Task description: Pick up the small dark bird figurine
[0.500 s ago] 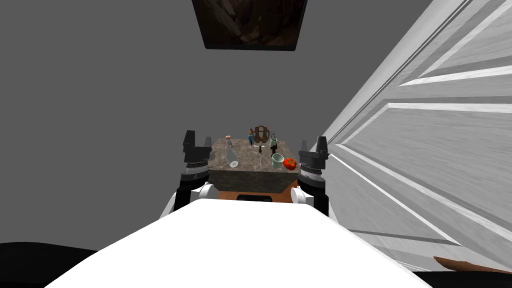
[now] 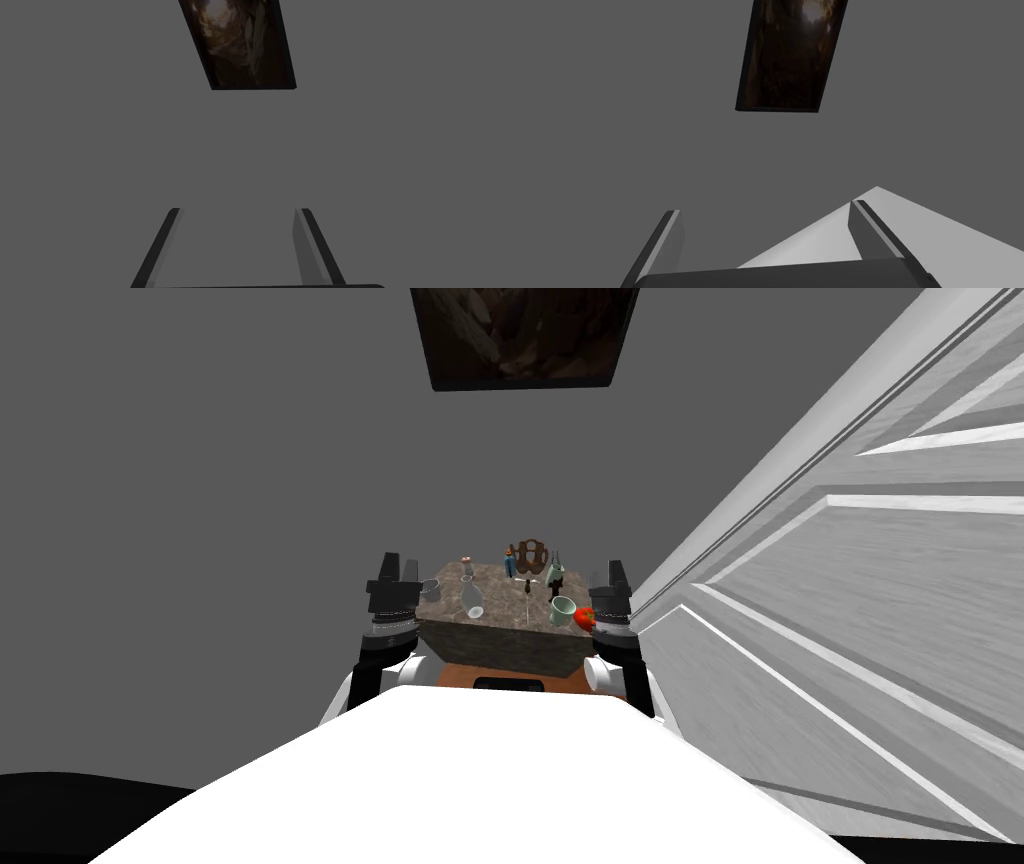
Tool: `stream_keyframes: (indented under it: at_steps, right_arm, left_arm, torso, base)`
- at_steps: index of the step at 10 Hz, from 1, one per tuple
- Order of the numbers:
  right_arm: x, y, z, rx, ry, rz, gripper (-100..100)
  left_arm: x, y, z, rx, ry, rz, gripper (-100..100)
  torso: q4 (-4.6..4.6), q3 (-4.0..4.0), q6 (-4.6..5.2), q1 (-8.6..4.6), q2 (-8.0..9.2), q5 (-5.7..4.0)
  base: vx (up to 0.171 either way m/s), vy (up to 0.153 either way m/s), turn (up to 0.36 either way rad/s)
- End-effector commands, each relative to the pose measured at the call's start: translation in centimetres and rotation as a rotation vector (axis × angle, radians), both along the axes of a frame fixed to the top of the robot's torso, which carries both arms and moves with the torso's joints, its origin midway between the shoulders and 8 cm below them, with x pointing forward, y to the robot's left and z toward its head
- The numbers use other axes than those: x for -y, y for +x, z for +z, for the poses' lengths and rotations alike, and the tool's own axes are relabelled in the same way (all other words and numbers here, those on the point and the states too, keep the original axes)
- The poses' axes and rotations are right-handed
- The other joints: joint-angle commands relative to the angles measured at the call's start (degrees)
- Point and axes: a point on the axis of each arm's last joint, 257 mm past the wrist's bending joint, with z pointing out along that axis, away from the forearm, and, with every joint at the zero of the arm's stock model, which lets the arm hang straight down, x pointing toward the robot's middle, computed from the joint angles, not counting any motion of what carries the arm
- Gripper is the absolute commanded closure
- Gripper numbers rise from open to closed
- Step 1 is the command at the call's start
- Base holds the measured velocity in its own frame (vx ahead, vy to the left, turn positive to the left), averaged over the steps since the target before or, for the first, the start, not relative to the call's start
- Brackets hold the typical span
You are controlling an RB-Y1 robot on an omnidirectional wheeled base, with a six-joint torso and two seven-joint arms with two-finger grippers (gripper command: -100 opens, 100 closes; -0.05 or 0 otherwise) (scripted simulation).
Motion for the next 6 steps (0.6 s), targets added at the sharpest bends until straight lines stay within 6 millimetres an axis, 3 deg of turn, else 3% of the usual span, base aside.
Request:
stream_keyframes:
  at_steps: [1,3,6]
  right_arm:
    - [0.4,1.9,-2.0,-0.068,-0.051,-0.021,-100]
    - [1.2,4.5,-3.8,-0.14,-0.124,-0.052,-100]
    - [2.0,6.3,-5.8,-0.211,-0.163,-0.077,-100]
  left_arm:
    - [0.0,0.0,0.0,0.0,0.0,0.0,0]
    - [0.0,0.0,0.0,0.0,0.0,0.0,0]
    - [0.0,0.0,0.0,0.0,0.0,0.0,0]
  torso:
    - [0.0,0.0,0.0,0.0,0.0,0.0]
    - [0.0,0.01,0.02,-0.02,0.03,-0.01]
    - [0.0,0.0,0.01,0.01,0.0,0.0]
  base:
    - [-0.032,-0.018,0.187]
    - [-0.038,-0.013,0.219]
    - [-0.026,-0.006,0.119]
